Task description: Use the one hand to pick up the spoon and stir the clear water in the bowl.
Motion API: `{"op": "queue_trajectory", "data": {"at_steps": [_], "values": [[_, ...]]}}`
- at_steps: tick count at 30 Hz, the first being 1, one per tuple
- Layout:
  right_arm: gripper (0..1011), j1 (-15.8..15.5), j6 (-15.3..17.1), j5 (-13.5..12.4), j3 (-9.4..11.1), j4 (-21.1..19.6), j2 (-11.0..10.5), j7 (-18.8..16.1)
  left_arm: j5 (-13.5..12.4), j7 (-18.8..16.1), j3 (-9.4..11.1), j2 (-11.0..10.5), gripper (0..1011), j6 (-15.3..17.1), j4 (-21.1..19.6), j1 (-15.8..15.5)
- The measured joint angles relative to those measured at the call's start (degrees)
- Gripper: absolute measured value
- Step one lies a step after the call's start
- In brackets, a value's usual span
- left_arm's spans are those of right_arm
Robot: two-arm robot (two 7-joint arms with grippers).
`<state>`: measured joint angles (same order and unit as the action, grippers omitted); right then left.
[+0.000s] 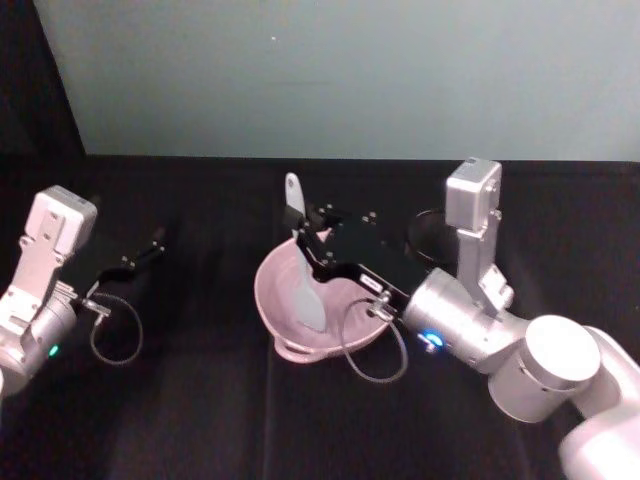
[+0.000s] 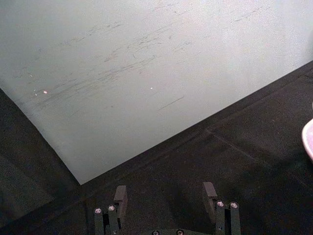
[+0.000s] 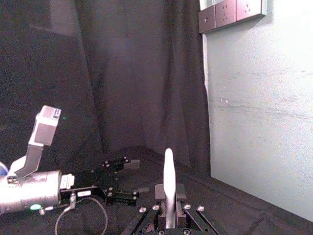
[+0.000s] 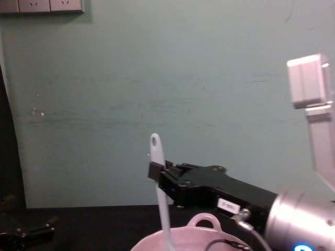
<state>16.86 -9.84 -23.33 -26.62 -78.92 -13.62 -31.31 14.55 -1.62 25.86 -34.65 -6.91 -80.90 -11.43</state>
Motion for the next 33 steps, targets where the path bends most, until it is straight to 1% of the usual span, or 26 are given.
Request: {"op": "queue_trajectory", "data": {"at_steps": [2, 3, 5, 6, 8, 9, 11, 12, 15, 19, 24, 25, 30, 31, 32, 33], "values": [[114, 0.73, -0.7, 0.18, -0.42, 1.24, 0.7, 0.11, 0.0, 0.0, 0.0, 0.0, 1011, 0.0, 0.0, 0.0], [114, 1.64, -1.66, 0.67, -0.79, 2.91, 1.58, 0.43, 0.0, 0.0, 0.0, 0.0, 1011, 0.0, 0.0, 0.0], [114, 2.49, -2.58, 1.21, -1.02, 4.45, 2.35, 0.87, 0.0, 0.0, 0.0, 0.0, 1011, 0.0, 0.0, 0.0], [114, 3.36, -3.7, 1.98, -1.17, 6.07, 3.18, 1.49, 0.0, 0.0, 0.0, 0.0, 1011, 0.0, 0.0, 0.0], [114, 4.22, -5.09, 2.96, -1.22, 7.78, 3.99, 2.36, 0.0, 0.0, 0.0, 0.0, 1011, 0.0, 0.0, 0.0], [114, 5.02, -6.73, 4.17, -1.18, 9.49, 4.83, 3.4, 0.0, 0.0, 0.0, 0.0, 1011, 0.0, 0.0, 0.0], [114, 5.8, -8.39, 5.54, -1.05, 11.21, 5.59, 4.53, 0.0, 0.0, 0.0, 0.0, 1011, 0.0, 0.0, 0.0], [114, 6.53, -9.74, 6.79, -0.76, 12.65, 6.23, 5.7, 0.0, 0.0, 0.0, 0.0, 1011, 0.0, 0.0, 0.0], [114, 7.47, -11.25, 8.99, -0.12, 14.61, 6.89, 7.93, 0.0, 0.0, 0.0, 0.0, 1011, 0.0, 0.0, 0.0], [114, 7.85, -11.63, 10.5, 0.85, 15.26, 6.81, 9.48, 0.0, 0.0, 0.0, 0.0, 1011, 0.0, 0.0, 0.0], [114, 7.23, -10.63, 11.46, 2.49, 14.02, 5.49, 10.33, 0.0, 0.0, 0.0, 0.0, 1011, 0.0, 0.0, 0.0], [114, 7.23, -10.63, 11.46, 2.49, 14.02, 5.49, 10.33, 0.0, 0.0, 0.0, 0.0, 1011, 0.0, 0.0, 0.0], [114, 5.36, -8.63, 11.49, 3.65, 11.16, 3.85, 9.82, 0.0, 0.0, 0.0, 0.0, 1011, 0.0, 0.0, 0.0], [114, 4.53, -7.84, 11.22, 3.93, 9.9, 3.32, 9.11, 0.0, 0.0, 0.0, 0.0, 1011, 0.0, 0.0, 0.0], [114, 4.53, -7.84, 11.22, 3.93, 9.9, 3.32, 9.11, 0.0, 0.0, 0.0, 0.0, 1011, 0.0, 0.0, 0.0], [114, 3.58, -6.95, 10.68, 4.23, 8.49, 2.8, 8.43, 0.0, 0.0, 0.0, 0.0, 1011, 0.0, 0.0, 0.0]]}}
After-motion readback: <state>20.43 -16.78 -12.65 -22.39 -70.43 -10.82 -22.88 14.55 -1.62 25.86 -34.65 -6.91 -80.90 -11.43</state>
